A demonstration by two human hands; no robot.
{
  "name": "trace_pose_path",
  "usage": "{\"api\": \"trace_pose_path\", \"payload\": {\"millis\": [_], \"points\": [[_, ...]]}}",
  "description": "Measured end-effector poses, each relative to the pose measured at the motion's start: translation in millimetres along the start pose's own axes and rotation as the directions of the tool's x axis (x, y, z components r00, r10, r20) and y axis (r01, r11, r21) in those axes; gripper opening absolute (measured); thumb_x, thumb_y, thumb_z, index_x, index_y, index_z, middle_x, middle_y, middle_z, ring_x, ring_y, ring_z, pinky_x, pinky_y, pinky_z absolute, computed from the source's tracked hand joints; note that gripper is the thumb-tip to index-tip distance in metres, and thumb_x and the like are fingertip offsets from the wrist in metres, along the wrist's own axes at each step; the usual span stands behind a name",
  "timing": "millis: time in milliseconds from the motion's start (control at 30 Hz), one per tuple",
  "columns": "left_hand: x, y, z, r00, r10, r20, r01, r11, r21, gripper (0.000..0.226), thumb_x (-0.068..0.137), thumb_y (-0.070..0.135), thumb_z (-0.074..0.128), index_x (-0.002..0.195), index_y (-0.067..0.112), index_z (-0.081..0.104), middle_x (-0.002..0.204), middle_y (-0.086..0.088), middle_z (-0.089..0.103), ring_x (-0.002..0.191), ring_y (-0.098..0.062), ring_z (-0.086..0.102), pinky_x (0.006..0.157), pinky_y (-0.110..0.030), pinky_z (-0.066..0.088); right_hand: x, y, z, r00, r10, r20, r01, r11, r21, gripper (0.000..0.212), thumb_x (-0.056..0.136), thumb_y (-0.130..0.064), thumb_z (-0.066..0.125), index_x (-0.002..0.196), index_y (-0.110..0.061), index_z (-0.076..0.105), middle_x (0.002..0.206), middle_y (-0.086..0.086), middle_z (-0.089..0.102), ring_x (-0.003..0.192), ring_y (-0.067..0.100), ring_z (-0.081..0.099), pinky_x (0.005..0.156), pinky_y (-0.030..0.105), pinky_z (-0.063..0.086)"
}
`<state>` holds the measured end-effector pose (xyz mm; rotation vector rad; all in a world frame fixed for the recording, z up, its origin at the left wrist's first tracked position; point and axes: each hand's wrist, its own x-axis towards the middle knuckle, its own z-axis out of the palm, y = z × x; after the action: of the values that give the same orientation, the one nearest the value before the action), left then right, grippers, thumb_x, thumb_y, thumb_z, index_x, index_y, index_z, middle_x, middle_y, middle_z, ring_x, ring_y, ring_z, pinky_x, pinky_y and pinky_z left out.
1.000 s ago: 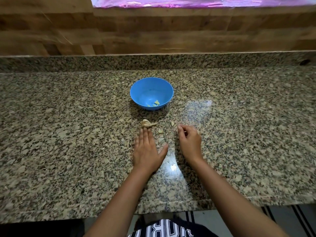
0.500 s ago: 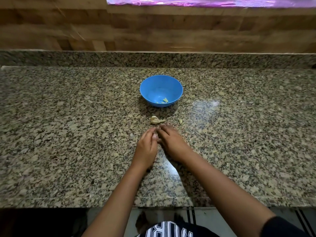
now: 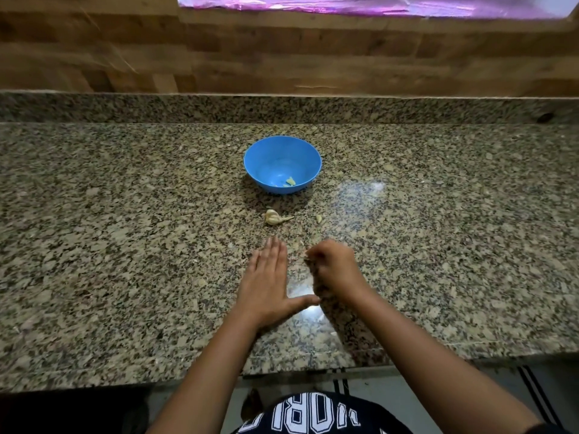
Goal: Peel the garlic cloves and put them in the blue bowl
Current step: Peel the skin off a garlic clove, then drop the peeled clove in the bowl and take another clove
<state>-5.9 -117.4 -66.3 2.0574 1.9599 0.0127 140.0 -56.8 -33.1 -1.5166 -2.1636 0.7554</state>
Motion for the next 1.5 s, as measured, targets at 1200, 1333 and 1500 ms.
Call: {"api": "trace_pose_path", "payload": {"millis": [1200,1333,1500], "points": [[-7,33,-32,0.687,-0.726,-0.029,0.076,0.111,-0.991,0.014,0.083,0.005,0.067,0.092,0.016,0.072,0.088,-0.001,0.072,0.073,-0.01,0.064,0.072,-0.024,0.053,9,-24,-4,0.903,0.267,0.337,-0.43,0.58,0.692,0.012,0.082,0.008,0.062,0.084,-0.002,0.068,0.076,0.006,0.066,0.069,0.012,0.061,0.066,0.017,0.05],[-51,-11,-42,0.495,-0.868,0.044,-0.164,-0.143,-0.976,0.014,0.081,-0.005,0.066,0.087,0.008,0.07,0.082,-0.001,0.069,0.073,-0.007,0.064,0.07,-0.016,0.053,2,-86,34,0.879,0.124,0.459,-0.43,0.619,0.656,0.017,0.083,0.007,0.062,0.081,-0.008,0.067,0.077,0.005,0.066,0.072,0.013,0.061,0.069,0.018,0.05],[-148,-84,-48,0.321,-0.942,0.094,-0.415,-0.229,-0.88,0.015,0.083,-0.009,0.061,0.084,0.005,0.066,0.063,0.006,0.069,0.059,0.0,0.064,0.061,-0.012,0.051,-28,-184,105,0.801,-0.061,0.595,-0.414,0.662,0.625,0.014,0.083,0.007,0.061,0.09,-0.004,0.068,0.08,0.007,0.067,0.076,0.014,0.062,0.072,0.02,0.052]]}}
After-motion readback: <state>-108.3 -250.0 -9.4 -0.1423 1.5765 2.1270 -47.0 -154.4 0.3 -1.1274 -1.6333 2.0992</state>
